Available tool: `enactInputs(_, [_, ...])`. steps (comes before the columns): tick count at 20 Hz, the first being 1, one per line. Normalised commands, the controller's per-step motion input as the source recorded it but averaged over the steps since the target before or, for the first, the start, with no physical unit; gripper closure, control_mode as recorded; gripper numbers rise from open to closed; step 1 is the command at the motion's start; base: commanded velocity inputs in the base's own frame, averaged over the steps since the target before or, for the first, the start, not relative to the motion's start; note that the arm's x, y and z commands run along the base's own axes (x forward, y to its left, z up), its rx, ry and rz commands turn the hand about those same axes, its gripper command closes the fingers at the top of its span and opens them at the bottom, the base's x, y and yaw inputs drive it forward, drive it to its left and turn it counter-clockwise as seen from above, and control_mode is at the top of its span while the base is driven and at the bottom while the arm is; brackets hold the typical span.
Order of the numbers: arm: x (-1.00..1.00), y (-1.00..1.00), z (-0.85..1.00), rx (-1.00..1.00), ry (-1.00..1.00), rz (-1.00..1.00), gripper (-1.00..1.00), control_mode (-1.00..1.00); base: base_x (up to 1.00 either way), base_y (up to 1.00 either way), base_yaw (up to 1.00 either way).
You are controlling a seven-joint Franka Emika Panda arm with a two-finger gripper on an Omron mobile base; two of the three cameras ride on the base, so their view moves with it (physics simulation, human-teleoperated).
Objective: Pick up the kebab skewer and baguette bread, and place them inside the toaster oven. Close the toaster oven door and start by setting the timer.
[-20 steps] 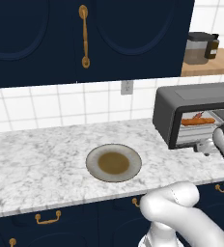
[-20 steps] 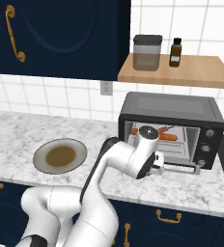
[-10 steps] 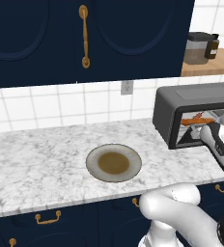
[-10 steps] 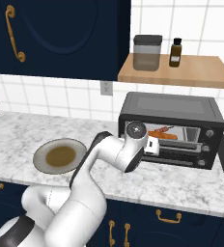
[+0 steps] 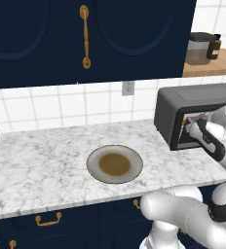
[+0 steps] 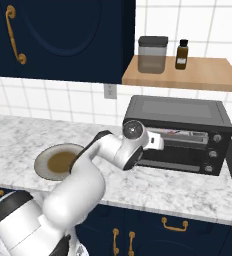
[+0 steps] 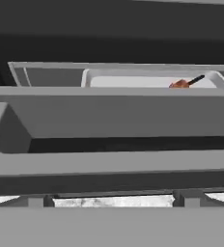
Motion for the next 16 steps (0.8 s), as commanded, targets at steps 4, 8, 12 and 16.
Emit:
enactInputs(4, [0.39, 0.0, 0.19, -0.04, 0.0, -0.03, -1.0, -1.0, 0.0, 0.0, 0.0])
enactInputs(8, [0.56, 0.0, 0.16, -0.06, 0.0, -0.03, -1.0, -1.0, 0.0, 0.0, 0.0])
enactInputs(12, [0.44, 0.0, 0.05, -0.06, 0.0, -0.02, -1.0, -1.0, 0.0, 0.0, 0.0])
enactInputs(16, [-0.04, 0.0, 0.15, -0.03, -0.01, -0.01, -1.0, -1.0, 0.0, 0.0, 0.0])
